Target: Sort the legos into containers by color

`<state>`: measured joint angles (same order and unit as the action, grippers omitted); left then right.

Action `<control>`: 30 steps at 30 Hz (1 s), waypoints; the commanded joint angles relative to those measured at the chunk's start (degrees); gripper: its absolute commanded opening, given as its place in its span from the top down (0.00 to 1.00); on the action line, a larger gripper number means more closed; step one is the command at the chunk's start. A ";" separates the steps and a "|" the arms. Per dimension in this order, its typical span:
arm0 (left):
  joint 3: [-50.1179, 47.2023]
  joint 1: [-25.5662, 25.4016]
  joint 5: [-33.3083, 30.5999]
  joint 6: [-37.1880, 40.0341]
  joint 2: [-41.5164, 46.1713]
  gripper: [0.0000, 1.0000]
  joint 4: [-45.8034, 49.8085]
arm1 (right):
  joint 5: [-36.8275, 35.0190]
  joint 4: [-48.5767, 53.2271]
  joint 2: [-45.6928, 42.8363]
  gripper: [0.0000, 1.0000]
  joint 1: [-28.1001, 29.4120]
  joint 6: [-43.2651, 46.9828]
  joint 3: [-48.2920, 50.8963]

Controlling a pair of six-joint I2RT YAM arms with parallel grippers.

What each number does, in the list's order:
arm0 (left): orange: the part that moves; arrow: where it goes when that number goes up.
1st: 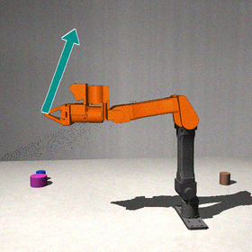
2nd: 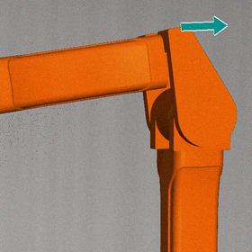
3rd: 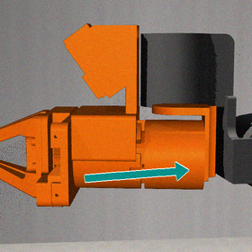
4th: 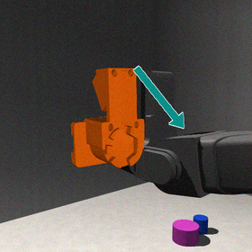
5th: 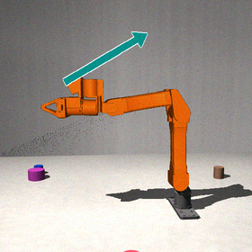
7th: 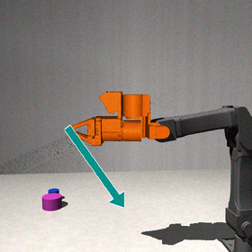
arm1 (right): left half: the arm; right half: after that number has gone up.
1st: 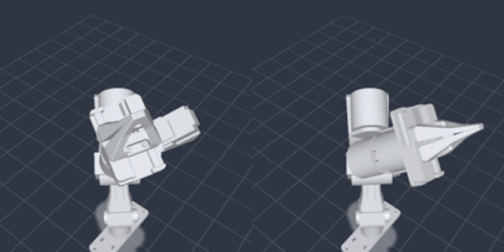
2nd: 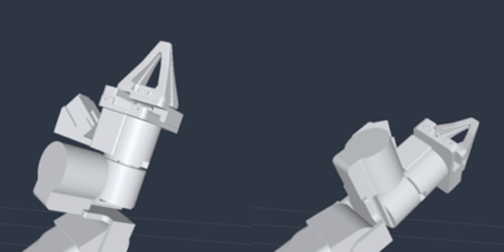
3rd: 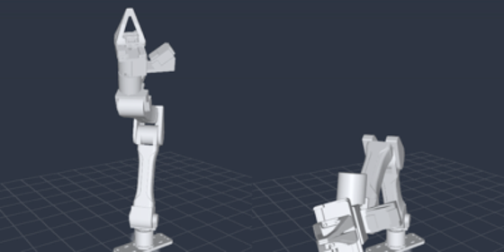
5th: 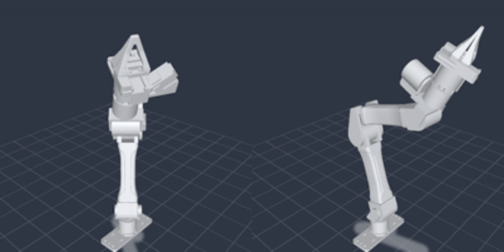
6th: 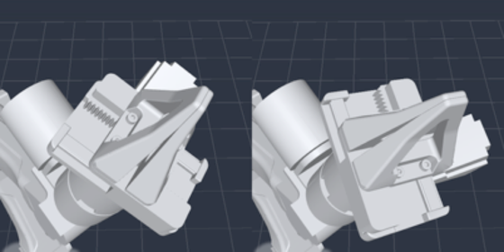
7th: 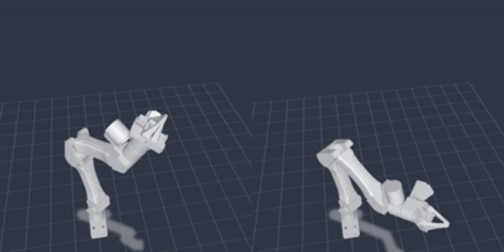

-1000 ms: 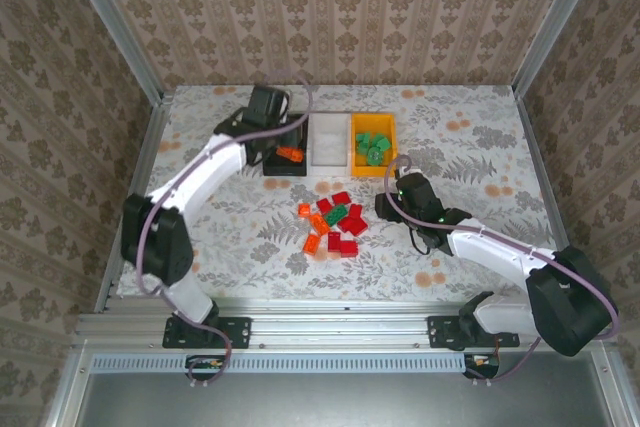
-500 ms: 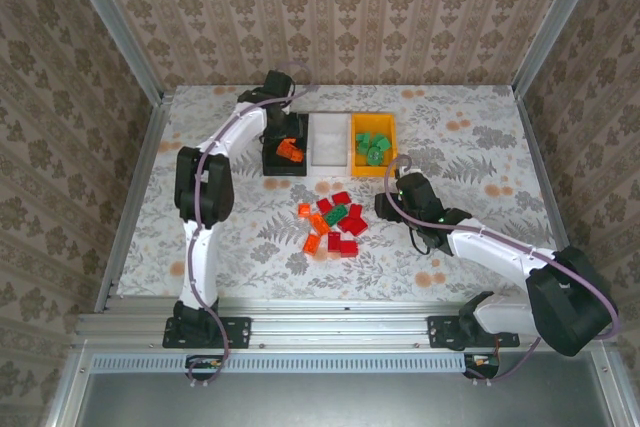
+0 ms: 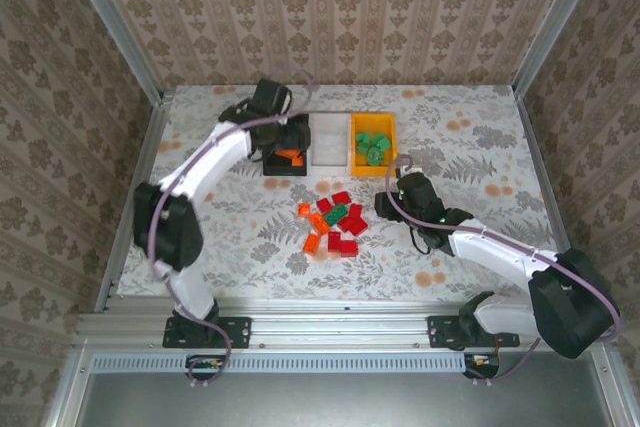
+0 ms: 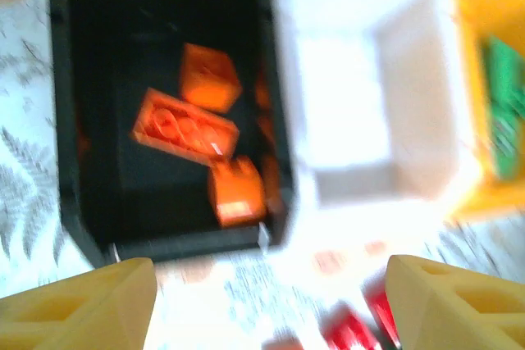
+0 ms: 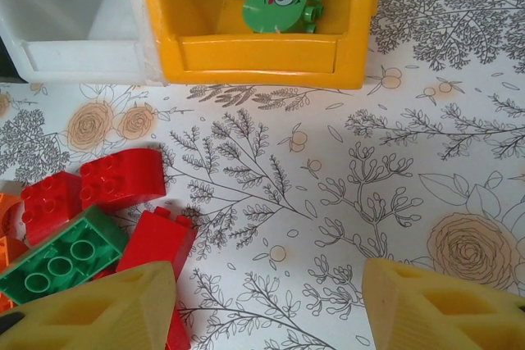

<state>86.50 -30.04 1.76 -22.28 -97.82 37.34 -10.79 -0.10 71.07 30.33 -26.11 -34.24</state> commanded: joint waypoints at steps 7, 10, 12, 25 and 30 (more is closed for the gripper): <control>-33.74 -18.89 -1.03 -10.39 16.36 0.16 -9.27 | -5.79 1.00 -3.41 0.34 0.44 0.47 1.07; -37.13 -22.47 -3.62 -12.39 15.75 0.15 -11.23 | -7.65 0.32 -4.57 0.32 0.44 0.36 2.10; -37.00 -23.18 -2.75 -12.01 14.62 0.16 -11.99 | -7.91 0.14 -4.47 0.32 0.44 0.36 2.14; -34.83 -23.35 -5.24 -10.07 4.93 0.32 -12.57 | -7.59 0.23 -3.30 0.32 0.43 0.26 1.63; -34.12 -23.40 -6.88 -9.89 3.48 0.45 -11.38 | -7.26 0.27 -3.48 0.32 0.44 0.22 1.63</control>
<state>50.94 -53.21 -3.46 -32.42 -93.80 25.63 -16.62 0.14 67.96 30.33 -25.74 -32.99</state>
